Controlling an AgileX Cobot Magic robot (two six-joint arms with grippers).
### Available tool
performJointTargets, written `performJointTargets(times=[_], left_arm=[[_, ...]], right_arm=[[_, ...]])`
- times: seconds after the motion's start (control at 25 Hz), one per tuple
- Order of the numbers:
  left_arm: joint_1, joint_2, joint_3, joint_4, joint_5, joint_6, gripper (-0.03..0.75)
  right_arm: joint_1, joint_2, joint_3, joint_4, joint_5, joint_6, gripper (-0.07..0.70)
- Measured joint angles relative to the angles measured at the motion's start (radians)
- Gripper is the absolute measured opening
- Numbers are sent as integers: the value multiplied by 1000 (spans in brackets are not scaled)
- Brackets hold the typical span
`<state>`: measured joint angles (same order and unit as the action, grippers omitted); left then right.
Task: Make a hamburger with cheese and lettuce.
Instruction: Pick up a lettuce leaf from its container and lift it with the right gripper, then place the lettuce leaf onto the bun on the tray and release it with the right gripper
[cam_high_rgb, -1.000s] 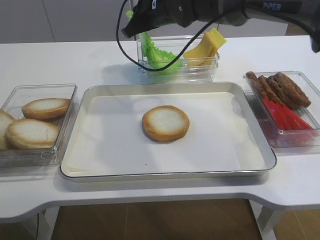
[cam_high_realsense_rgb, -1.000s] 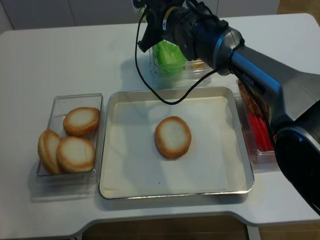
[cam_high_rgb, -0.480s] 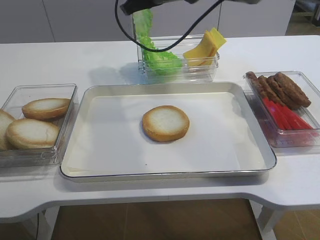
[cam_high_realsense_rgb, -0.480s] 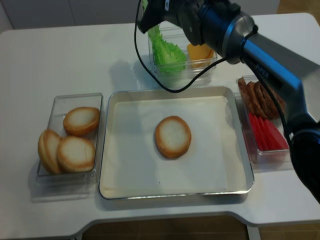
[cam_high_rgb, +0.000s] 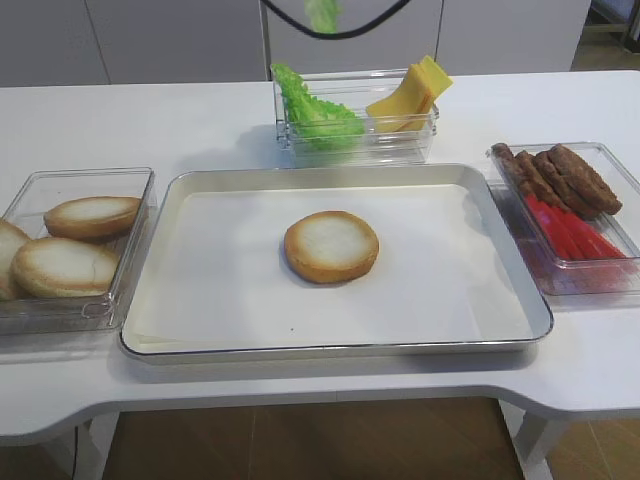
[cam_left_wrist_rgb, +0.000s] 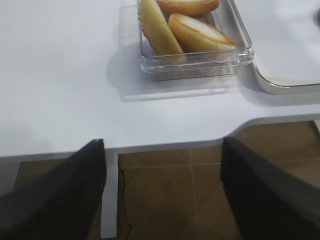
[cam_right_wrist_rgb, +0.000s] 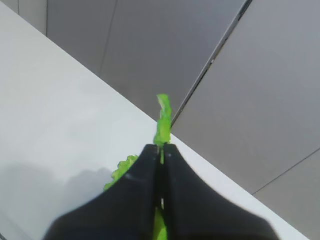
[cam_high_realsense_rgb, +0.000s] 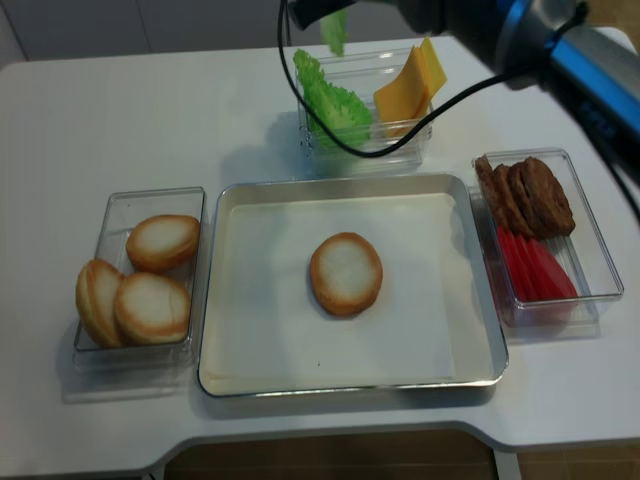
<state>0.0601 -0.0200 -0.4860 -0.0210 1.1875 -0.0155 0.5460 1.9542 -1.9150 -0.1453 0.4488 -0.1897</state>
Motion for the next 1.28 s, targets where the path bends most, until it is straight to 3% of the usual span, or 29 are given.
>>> performJointTargets(times=[0.64, 0.96, 1.16, 1.28], left_arm=[[0, 0, 0, 0, 0, 0, 532], [0, 0, 0, 0, 0, 0, 532], [0, 0, 0, 0, 0, 0, 532], [0, 0, 0, 0, 0, 0, 532]], right_arm=[[0, -222, 0, 0, 463, 21, 6], [0, -337, 112, 0, 565, 23, 6], [12, -356, 178, -2, 596, 37, 6], [61, -356, 213, -47, 602, 58, 6]])
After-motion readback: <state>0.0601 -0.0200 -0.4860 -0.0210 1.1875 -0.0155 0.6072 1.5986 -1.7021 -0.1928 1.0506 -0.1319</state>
